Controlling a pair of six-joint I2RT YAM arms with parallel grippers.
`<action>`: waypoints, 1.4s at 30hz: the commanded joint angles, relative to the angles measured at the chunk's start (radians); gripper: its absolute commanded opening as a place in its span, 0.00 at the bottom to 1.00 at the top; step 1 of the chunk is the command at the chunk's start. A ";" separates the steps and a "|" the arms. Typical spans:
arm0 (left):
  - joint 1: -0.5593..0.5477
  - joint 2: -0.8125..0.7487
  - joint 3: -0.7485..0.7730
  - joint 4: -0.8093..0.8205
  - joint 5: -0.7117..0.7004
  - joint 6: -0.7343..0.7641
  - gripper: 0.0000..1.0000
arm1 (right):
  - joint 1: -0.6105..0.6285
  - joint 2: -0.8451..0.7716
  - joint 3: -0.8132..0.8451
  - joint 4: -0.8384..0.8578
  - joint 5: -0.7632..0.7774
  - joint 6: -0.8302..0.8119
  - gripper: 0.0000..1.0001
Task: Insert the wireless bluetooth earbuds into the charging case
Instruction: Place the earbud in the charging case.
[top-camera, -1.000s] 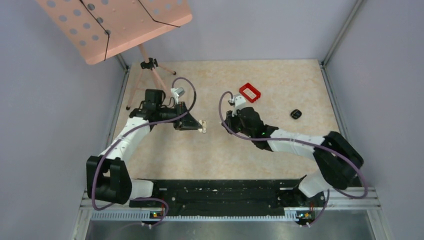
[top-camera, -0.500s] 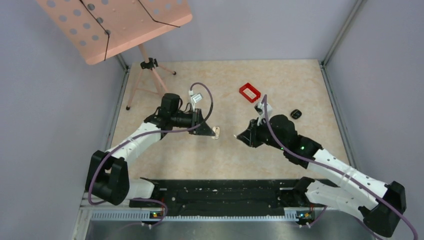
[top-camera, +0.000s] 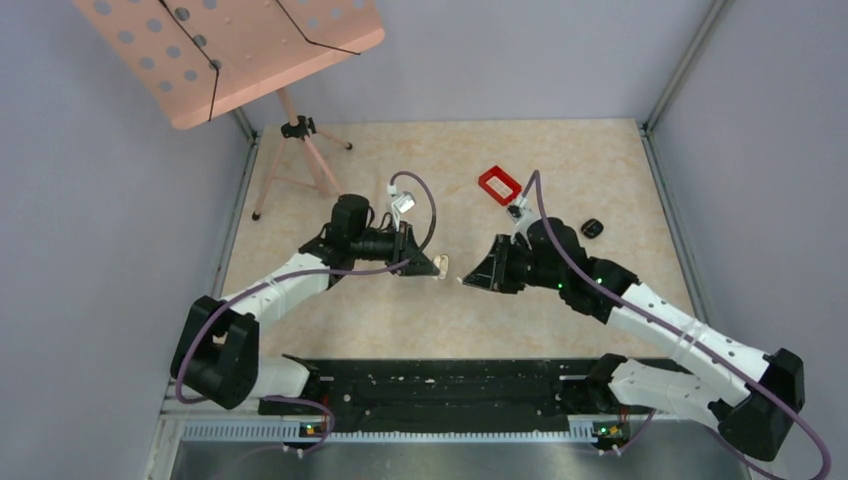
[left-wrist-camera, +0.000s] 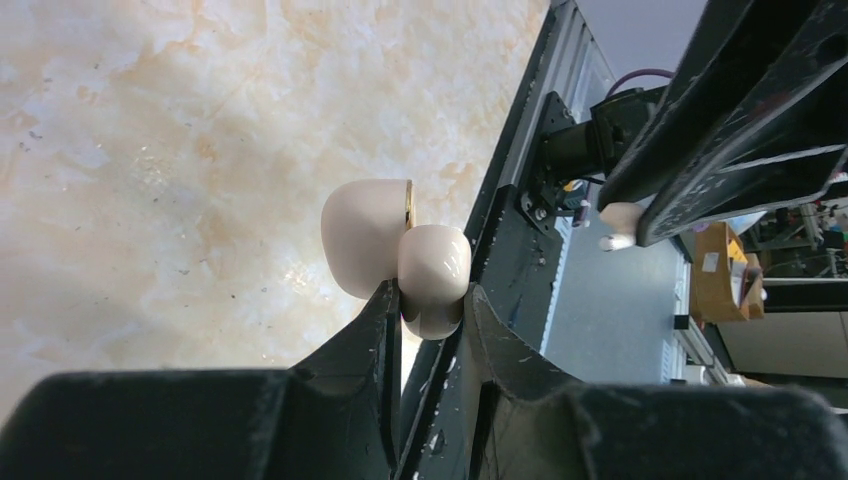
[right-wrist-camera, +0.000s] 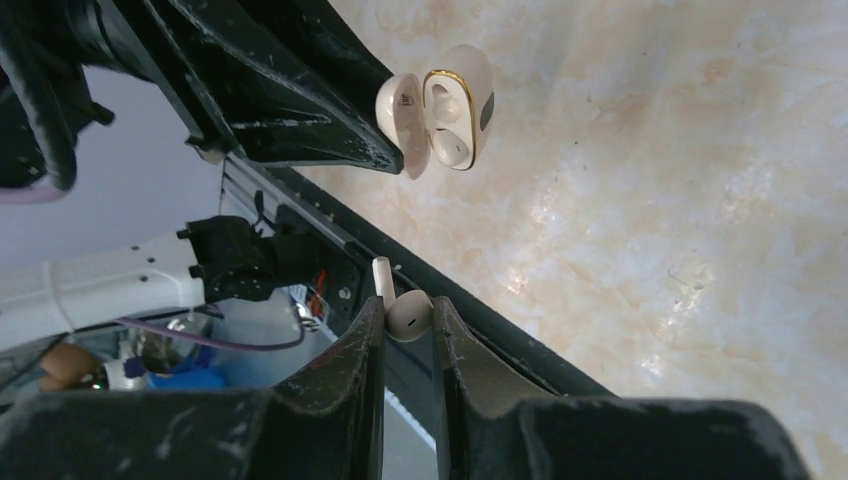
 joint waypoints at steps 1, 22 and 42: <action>-0.011 -0.048 -0.067 0.231 -0.048 -0.080 0.00 | -0.013 0.034 0.059 -0.007 0.000 0.159 0.00; -0.031 -0.166 -0.381 0.804 -0.196 -0.218 0.00 | -0.097 0.099 -0.074 0.273 -0.162 0.453 0.00; -0.043 -0.181 -0.379 0.736 -0.211 -0.164 0.00 | -0.098 0.220 -0.027 0.366 -0.136 0.445 0.00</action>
